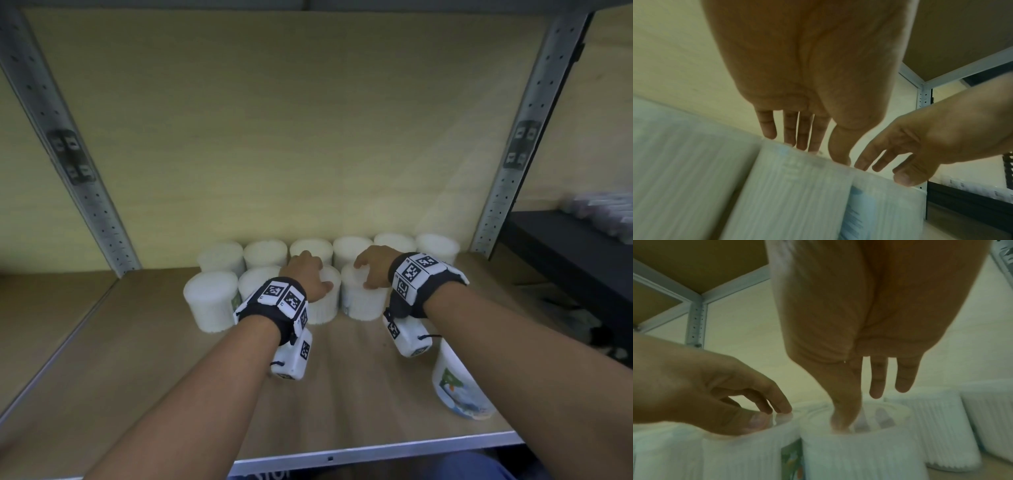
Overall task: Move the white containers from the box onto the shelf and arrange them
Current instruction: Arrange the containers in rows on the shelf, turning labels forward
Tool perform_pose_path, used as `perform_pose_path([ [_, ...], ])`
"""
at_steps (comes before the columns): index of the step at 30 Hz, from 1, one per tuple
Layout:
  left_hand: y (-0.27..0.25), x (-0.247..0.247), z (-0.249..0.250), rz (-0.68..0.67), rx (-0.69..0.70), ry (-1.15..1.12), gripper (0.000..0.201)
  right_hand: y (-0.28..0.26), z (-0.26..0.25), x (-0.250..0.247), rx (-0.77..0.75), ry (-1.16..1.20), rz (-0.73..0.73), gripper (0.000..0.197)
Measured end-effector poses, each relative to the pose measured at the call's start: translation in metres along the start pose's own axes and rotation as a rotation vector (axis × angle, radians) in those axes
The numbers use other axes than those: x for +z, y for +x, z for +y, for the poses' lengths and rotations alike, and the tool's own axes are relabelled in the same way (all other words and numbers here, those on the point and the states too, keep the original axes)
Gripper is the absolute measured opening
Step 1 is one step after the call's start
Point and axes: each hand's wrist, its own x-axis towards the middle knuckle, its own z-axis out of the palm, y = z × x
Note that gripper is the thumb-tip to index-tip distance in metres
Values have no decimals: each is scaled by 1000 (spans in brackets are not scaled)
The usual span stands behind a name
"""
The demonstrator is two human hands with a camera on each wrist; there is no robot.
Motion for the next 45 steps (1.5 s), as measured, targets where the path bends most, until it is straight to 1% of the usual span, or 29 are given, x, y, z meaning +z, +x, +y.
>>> perform_pose_path([
  [3,0,0,-1,-2,0,-4,57,-1,-4,-1,-5,6,20,53],
  [6,0,1,-1,2,0,-7,57,1,-7,3,48,-30,88,47],
  [9,0,2,-1,0,3,-14,58,3,-9,10,99,-77,100,52],
  [20,-1,3,-1,8,10,-1,56,6,-7,14,77,-97,116,57],
  [23,-2,3,-1,8,14,0,56,2,-6,10,49,-67,91,53],
  [27,-2,3,-2,7,17,11,55,-2,-1,6,-23,82,52,51],
  [30,-2,2,-1,5,18,19,55,-3,0,4,-47,144,89,50],
  [33,-3,3,-1,5,18,18,55,-4,0,1,-18,167,163,39],
  [34,-3,2,0,3,17,15,55,-4,0,1,-2,139,167,41],
  [36,-3,2,0,0,14,13,55,-5,-1,2,36,61,132,52],
  [38,-3,2,0,-4,13,15,55,-6,-3,5,56,-20,109,59],
  [41,-3,2,0,-3,11,16,55,-4,-4,8,64,-57,116,61],
  [45,-3,3,0,-6,11,32,55,-5,-5,6,54,-38,100,57],
])
